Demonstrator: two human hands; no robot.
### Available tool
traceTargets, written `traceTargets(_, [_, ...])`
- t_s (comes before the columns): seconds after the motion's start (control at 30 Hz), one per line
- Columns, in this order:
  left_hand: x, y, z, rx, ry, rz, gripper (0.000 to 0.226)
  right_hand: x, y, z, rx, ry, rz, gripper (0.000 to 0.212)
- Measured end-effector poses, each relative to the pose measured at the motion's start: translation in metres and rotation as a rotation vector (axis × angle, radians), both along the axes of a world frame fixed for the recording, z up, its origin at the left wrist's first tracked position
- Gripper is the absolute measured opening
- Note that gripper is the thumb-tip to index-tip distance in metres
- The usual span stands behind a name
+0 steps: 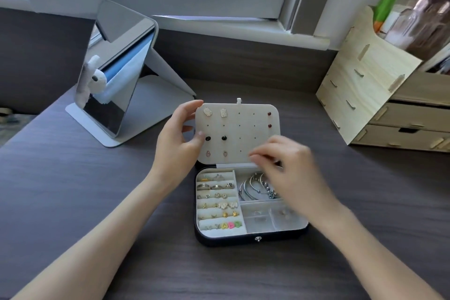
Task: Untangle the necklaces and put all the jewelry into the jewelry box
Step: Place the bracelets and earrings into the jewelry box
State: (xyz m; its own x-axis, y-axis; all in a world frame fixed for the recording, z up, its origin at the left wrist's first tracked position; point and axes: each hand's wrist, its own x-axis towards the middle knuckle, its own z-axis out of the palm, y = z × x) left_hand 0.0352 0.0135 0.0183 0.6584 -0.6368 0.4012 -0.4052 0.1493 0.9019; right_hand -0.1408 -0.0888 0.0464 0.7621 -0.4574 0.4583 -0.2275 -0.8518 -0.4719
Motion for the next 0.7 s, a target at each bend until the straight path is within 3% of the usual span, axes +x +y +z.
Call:
traceTargets(0.07, [0.000, -0.001, -0.001, 0.009, -0.012, 0.000, 0.051, -0.028, -0.025, 0.001, -0.003, -0.006, -0.130, 0.007])
traceTargets(0.13, [0.000, -0.002, -0.002, 0.016, -0.017, 0.003, 0.051, -0.052, -0.046, -0.003, -0.021, 0.109, -0.220, 0.010])
traceTargets(0.27, [0.000, -0.003, -0.003, 0.005, 0.031, 0.001, 0.052, -0.070, -0.062, -0.019, -0.084, 0.314, -0.219, 0.018])
traceTargets(0.5, [0.001, 0.003, 0.000, 0.001, 0.029, -0.032, 0.042, -0.067, -0.064, -0.024, -0.054, 0.279, -0.171, 0.009])
traceTargets(0.57, [-0.001, 0.003, 0.002, 0.009, 0.036, -0.049, 0.039, -0.064, -0.059, -0.015, 0.184, 0.169, -0.181, 0.008])
traceTargets(0.7, [-0.003, 0.002, 0.004, 0.013, 0.063, -0.067, 0.030, -0.047, -0.042, 0.010, 0.922, -0.161, -0.029, 0.006])
